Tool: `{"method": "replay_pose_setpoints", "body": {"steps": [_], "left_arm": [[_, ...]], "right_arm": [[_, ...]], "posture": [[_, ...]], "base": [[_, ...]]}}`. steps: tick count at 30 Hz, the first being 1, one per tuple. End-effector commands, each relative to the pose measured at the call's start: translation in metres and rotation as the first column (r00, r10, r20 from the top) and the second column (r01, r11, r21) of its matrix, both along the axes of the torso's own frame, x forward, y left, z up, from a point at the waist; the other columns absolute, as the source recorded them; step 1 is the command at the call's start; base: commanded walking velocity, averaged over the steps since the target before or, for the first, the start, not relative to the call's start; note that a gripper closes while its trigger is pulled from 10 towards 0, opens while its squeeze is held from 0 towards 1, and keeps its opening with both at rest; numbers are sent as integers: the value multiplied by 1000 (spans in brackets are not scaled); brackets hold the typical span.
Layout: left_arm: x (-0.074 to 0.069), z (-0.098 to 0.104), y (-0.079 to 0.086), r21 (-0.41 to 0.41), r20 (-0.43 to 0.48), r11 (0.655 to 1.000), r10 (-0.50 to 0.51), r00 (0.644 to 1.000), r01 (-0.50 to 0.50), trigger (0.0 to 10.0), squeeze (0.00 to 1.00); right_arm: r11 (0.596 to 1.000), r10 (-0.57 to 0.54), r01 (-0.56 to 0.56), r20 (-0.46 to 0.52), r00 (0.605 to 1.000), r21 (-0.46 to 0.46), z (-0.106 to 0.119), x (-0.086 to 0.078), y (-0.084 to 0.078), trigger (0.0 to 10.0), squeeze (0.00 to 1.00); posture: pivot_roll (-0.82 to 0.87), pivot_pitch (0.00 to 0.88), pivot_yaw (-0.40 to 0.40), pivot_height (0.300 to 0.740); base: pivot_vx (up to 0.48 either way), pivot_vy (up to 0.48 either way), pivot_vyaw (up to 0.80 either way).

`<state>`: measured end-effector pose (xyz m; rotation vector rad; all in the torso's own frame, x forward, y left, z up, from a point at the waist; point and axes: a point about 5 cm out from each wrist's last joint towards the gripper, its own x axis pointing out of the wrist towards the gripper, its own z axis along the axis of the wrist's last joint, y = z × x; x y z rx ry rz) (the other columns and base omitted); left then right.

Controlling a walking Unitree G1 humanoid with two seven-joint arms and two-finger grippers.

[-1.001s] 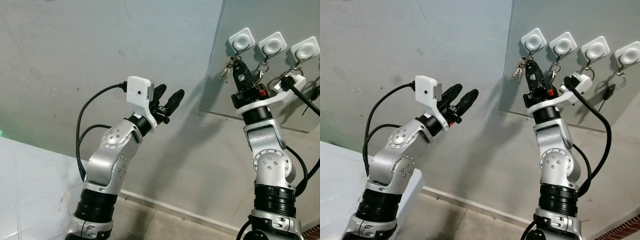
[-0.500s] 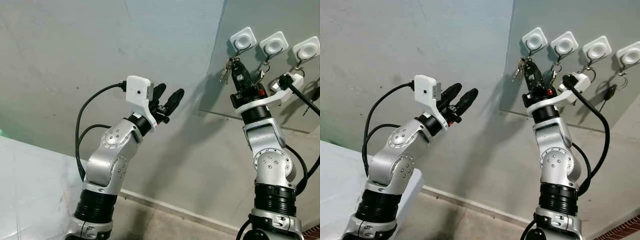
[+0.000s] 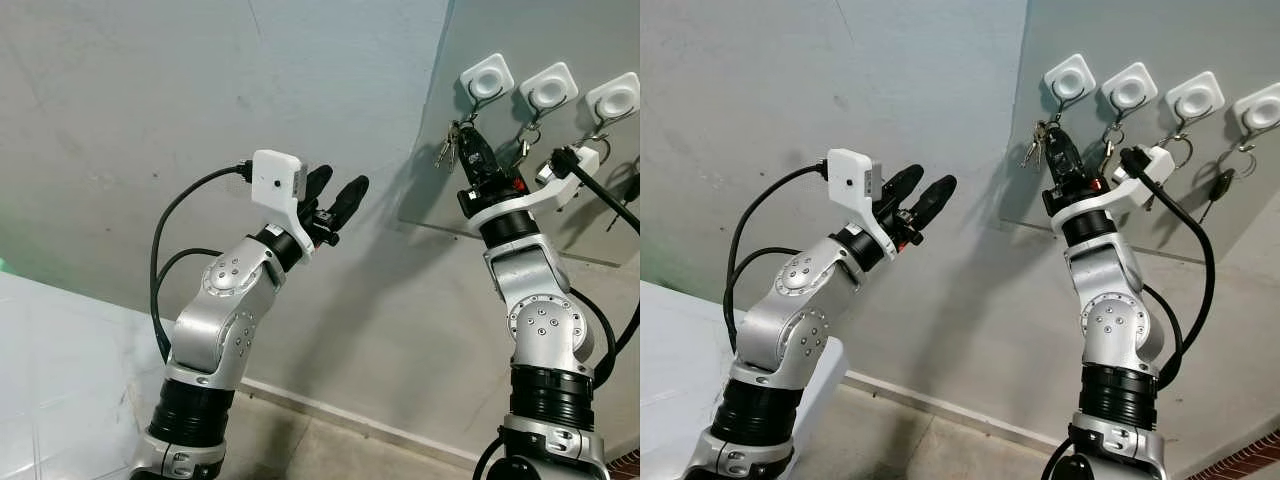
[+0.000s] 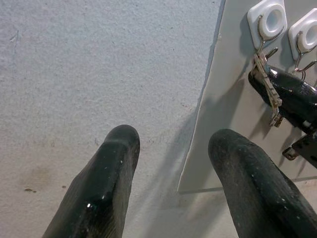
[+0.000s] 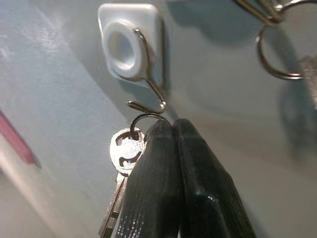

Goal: Hang keys on a hook

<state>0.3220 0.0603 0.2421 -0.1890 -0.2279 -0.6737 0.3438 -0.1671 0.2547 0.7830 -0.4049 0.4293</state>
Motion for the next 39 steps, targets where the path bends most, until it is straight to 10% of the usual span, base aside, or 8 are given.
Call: {"method": "replay_pose_setpoints", "body": {"steps": [1,39], "left_arm": [[-2,2,1,-7,2,1000,4,1000,-4,10000,0],[-1,2,1,-7,3,1000,5,1000,-4,10000,0]], "right_arm": [[1000,7,-6,24,1000,-8,5,-2,2,10000,0],[1000,-1,2,99,995,-12,22,-3,0,10000,0]], "posture": [[-8,56,7,740],[-8,52,5,740]], "base": [[0,0,0],[0,0,0]]}}
